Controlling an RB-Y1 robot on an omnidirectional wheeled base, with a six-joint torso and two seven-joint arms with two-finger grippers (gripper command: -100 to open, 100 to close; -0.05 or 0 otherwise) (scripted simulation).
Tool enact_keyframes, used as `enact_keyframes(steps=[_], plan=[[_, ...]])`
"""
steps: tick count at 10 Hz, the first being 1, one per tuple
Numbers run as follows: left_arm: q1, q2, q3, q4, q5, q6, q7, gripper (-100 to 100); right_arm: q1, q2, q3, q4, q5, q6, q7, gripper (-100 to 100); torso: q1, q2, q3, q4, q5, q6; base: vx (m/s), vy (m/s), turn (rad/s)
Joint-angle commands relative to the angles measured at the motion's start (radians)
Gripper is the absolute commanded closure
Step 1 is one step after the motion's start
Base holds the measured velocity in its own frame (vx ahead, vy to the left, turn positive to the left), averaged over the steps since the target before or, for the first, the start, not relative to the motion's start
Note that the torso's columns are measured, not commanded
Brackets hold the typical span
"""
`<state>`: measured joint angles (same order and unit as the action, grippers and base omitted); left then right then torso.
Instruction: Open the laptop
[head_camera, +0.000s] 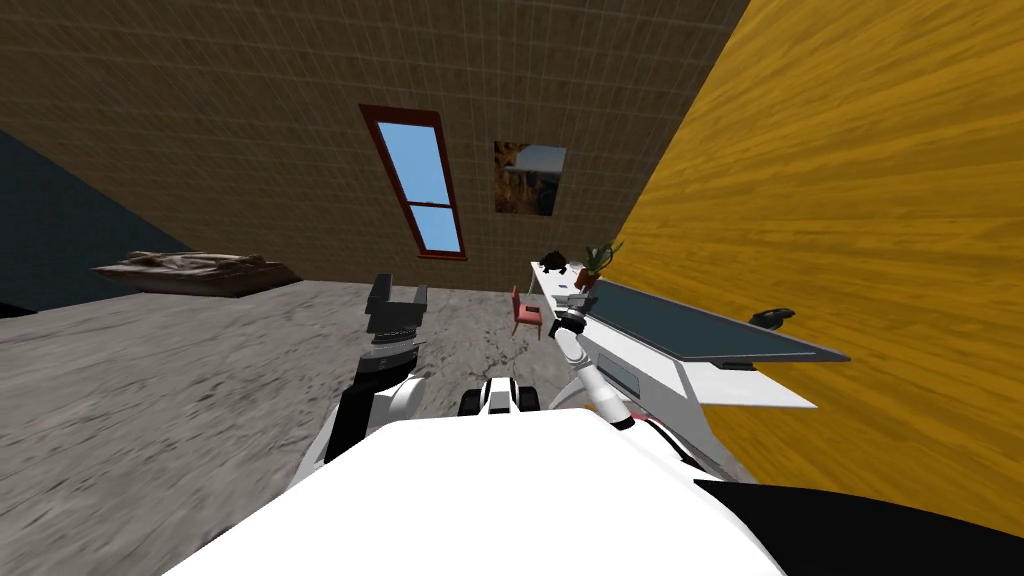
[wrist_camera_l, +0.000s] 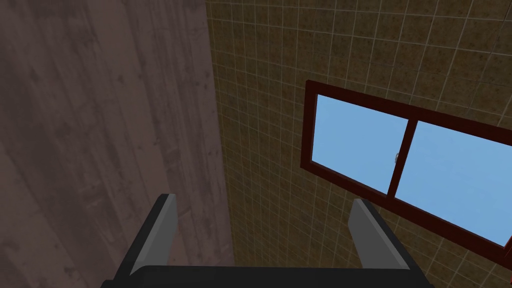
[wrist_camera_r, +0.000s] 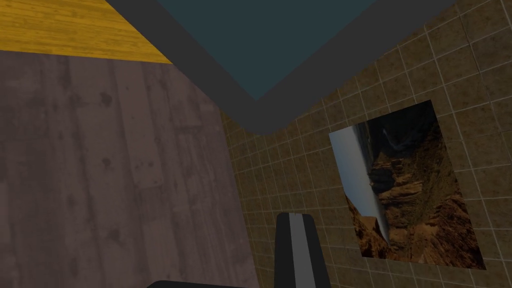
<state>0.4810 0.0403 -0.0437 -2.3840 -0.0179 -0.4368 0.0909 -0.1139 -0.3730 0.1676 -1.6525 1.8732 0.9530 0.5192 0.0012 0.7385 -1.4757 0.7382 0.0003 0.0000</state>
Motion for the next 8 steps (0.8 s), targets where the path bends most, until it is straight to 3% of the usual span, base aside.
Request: enact_keyframes(steps=[1, 8], plan=[[0.000, 0.000, 0.000, 0.000, 0.000, 0.000, 0.000, 0, -0.023, -0.011, -0.035, 0.012, -0.044, -0.040, 0.050, -100, 0.002, 0.000, 0.000, 0.000, 0.001, 0.000, 0.022, 0.064, -0.115], [0.000, 0.000, 0.000, 0.000, 0.000, 0.000, 0.000, 0, -0.081, -0.037, -0.123, 0.050, -0.165, -0.145, 0.175, -100, -0.002, 0.000, 0.000, 0.000, 0.000, 0.000, 0.022, 0.066, -0.085]])
